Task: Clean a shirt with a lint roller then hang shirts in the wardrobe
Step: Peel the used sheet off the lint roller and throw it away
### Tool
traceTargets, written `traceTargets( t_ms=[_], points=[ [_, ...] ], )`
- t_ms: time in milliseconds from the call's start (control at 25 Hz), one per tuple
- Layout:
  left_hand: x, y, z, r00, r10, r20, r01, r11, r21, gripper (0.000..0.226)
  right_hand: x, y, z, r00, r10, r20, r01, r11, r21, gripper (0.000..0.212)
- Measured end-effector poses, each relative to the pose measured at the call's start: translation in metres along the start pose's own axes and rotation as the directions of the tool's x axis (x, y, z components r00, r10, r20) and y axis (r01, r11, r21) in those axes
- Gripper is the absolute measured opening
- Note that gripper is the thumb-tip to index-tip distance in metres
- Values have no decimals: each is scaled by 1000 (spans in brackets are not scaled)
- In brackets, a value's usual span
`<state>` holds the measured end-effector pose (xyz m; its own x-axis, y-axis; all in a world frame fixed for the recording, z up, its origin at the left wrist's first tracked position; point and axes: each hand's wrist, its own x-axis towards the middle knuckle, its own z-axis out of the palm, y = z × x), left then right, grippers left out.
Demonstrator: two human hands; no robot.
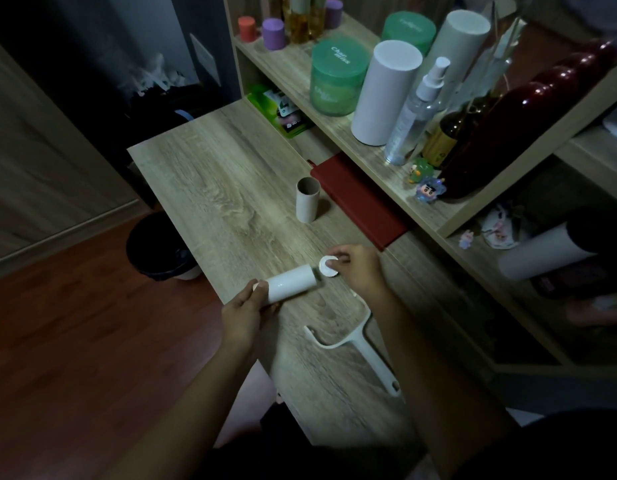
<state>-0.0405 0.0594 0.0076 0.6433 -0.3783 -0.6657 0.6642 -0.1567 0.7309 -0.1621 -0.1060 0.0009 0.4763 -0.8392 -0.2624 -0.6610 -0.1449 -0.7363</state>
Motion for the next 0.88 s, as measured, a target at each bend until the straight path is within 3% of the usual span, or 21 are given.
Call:
traceTargets(
  t_ms=[160,360,440,560,680,800,880],
  points=[
    [2,1,-3,1000,14,-4,-14,1000,10,37,2,3,6,1000,-28,-4,28,998,-64,30],
    [-4,11,2,998,26,49,-25,999,-24,25,-21,-16,-13,982,-12,-187,31,995,100,31],
    [-9,12,8,991,29,127,-31,999,11,17,-34,-25,-16,994,17,-107,2,984,177,46],
    [-17,11,20,968,35,249,-58,994,88,27,-50,-32,-8,987,71,144,-103,968,228,44],
    [-18,9,21,956,19,293,-53,992,111,18,-56,-29,-5,989,84,124,-119,942,314,39],
    [-7,7,16,941,71,331,-172,943,285,23,-58,-27,-9,994,83,76,-104,934,342,31],
    [-2,9,16,940,100,325,-195,942,272,16,-57,-26,-11,996,70,52,-84,934,348,28]
  ],
)
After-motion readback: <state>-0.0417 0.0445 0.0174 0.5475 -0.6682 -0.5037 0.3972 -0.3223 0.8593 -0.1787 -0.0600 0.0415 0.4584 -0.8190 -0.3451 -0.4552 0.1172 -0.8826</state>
